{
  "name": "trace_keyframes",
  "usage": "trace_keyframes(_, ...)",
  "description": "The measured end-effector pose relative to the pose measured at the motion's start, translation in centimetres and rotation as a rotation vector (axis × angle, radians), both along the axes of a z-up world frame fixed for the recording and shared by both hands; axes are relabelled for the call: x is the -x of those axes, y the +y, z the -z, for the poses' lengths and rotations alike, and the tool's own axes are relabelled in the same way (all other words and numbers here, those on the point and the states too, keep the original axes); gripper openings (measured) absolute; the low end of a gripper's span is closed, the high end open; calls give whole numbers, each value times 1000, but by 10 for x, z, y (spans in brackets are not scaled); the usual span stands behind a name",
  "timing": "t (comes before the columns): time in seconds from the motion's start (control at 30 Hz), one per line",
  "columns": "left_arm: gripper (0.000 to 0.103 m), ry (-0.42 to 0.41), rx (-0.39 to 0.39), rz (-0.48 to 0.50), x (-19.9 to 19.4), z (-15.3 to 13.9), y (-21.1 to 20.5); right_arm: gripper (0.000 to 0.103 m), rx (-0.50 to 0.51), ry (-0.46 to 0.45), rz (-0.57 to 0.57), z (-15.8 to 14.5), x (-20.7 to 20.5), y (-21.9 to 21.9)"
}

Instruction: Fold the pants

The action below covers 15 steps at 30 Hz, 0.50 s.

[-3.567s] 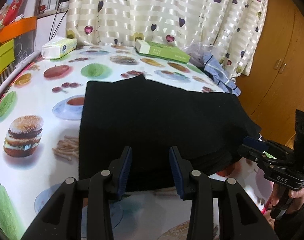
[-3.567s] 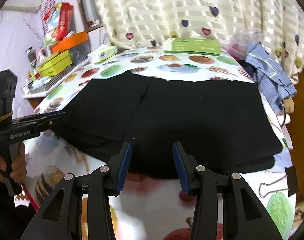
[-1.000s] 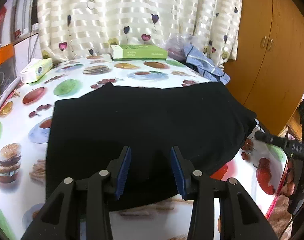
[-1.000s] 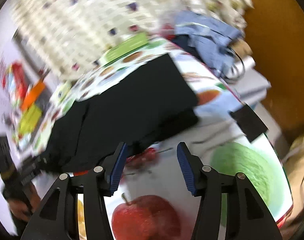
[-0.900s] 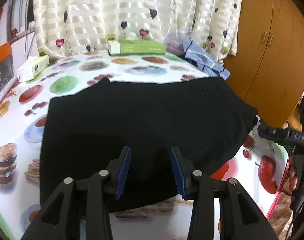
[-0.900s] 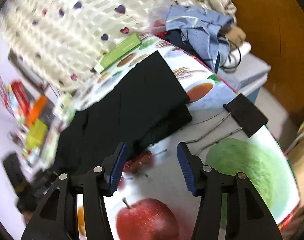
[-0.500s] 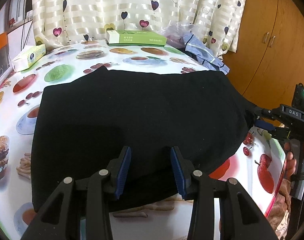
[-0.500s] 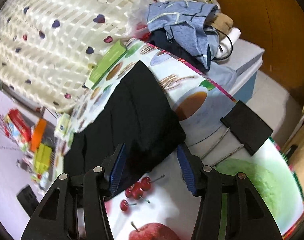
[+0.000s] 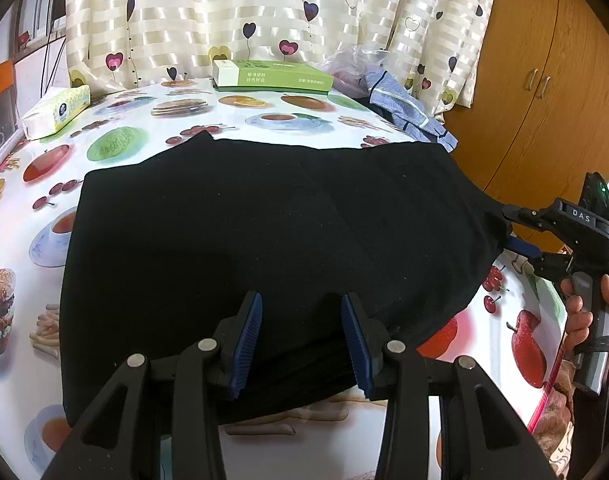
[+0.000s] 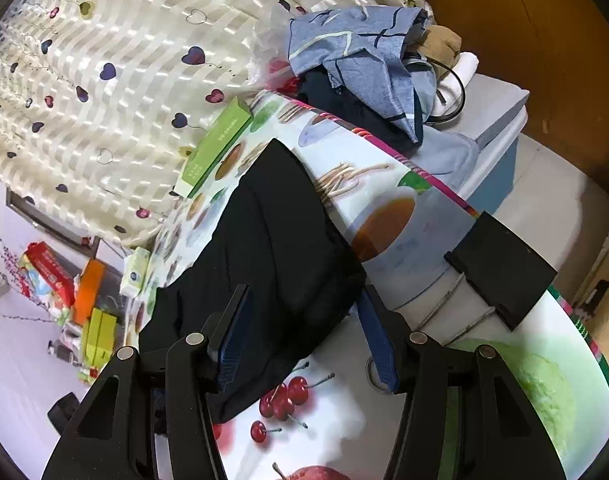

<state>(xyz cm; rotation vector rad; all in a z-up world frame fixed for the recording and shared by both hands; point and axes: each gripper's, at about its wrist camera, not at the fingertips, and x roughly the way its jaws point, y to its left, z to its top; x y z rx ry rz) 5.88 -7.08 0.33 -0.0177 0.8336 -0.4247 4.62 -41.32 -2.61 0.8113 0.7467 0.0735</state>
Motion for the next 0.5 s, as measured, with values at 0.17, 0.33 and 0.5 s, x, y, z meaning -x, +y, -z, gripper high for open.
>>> trace_keyframes(0.17,44,0,1,0,1,0,-1,54,86,20,63,-5,-4,3)
trace_keyframes(0.33,44,0,1,-1,1,0,-1,51,174,68,72,-9,-16,10)
trace_keyframes(0.5,44,1,4,-1,1,0,-1,31,218,69,77,-7,-18,12)
